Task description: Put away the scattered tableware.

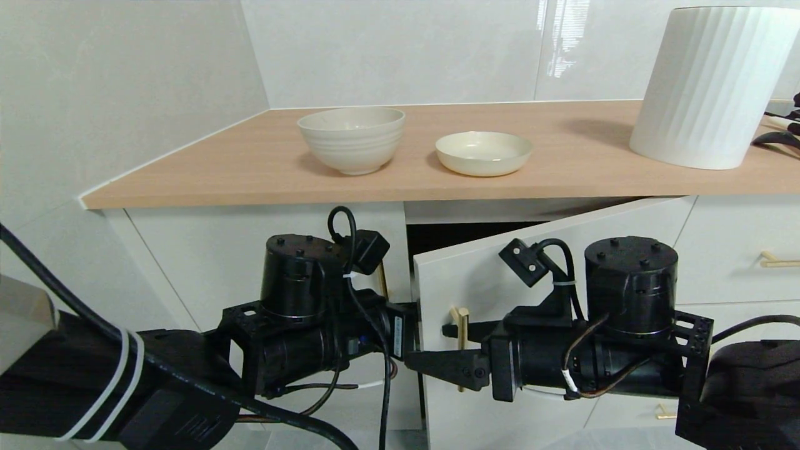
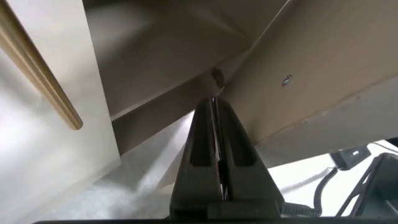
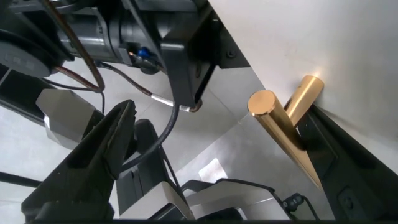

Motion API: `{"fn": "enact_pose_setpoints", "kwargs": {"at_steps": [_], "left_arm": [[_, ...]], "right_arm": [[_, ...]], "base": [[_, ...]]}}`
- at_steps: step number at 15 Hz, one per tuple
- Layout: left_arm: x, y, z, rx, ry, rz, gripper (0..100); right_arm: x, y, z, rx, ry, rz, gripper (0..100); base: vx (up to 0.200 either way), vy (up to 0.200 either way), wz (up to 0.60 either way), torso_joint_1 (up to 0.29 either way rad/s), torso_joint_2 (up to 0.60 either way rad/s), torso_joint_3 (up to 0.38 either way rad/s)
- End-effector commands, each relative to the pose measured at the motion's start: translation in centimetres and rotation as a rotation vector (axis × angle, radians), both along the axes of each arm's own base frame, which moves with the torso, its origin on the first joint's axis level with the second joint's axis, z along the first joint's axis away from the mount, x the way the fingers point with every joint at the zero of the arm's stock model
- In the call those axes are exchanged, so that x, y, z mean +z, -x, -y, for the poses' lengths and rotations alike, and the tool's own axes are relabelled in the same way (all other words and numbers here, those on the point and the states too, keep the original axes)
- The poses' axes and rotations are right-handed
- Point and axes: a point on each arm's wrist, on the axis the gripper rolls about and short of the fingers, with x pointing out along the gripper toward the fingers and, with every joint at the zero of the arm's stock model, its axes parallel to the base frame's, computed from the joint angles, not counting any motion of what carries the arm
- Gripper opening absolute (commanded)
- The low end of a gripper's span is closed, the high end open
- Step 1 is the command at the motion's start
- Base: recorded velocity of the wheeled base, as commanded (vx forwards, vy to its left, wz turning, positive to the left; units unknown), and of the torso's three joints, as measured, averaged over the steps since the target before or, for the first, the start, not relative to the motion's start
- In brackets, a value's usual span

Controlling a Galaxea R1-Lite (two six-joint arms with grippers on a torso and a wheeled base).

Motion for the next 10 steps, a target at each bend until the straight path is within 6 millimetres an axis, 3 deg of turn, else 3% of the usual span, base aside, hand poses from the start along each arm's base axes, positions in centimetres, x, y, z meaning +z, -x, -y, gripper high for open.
{"fn": "enact_pose_setpoints", "kwargs": {"at_steps": [1, 10], "left_arm": [[0.1, 0.1, 0.1, -0.007, 0.006, 0.003, 0], [0.4, 0.3, 0.5, -0.008, 0.068, 0.011, 0]], "right_arm": [[-0.2, 1.0, -0.7, 0.038, -0.002, 0.005, 100], [0.7, -0.9, 2.7, -0.073, -0.005, 0.096, 100]], "base": [[0.000, 0.000, 0.00, 0.000, 0.00, 0.000], [0.000, 0.000, 0.00, 0.000, 0.00, 0.000]]}}
